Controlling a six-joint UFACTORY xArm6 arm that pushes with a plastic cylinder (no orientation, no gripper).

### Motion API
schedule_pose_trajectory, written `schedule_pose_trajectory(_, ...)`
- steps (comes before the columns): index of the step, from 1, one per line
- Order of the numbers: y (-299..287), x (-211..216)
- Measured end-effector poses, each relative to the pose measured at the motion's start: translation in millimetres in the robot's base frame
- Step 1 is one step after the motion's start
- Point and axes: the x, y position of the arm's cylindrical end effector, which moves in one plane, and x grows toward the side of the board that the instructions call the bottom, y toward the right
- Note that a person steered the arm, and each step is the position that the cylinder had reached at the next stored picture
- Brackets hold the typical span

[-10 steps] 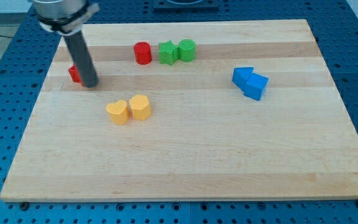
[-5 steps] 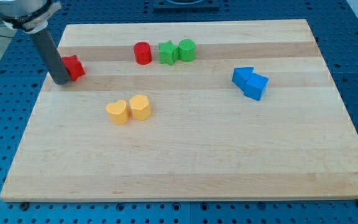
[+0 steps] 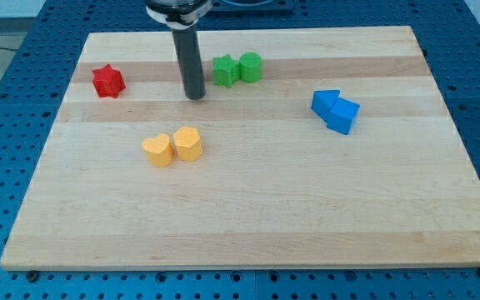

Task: Place red circle and red star at the top left side of the board

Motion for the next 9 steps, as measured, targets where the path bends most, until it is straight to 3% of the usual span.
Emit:
schedule_pose_trajectory(2, -36, -56)
schedule_pose_trajectory(3, 27, -62)
schedule_pose_trajectory(4, 2, -85)
schedule_pose_trajectory(6, -117, -80)
schedule_pose_trajectory(7, -77, -100)
schedule_pose_trajectory(8, -96, -129)
schedule_pose_trajectory(9, -114, -116)
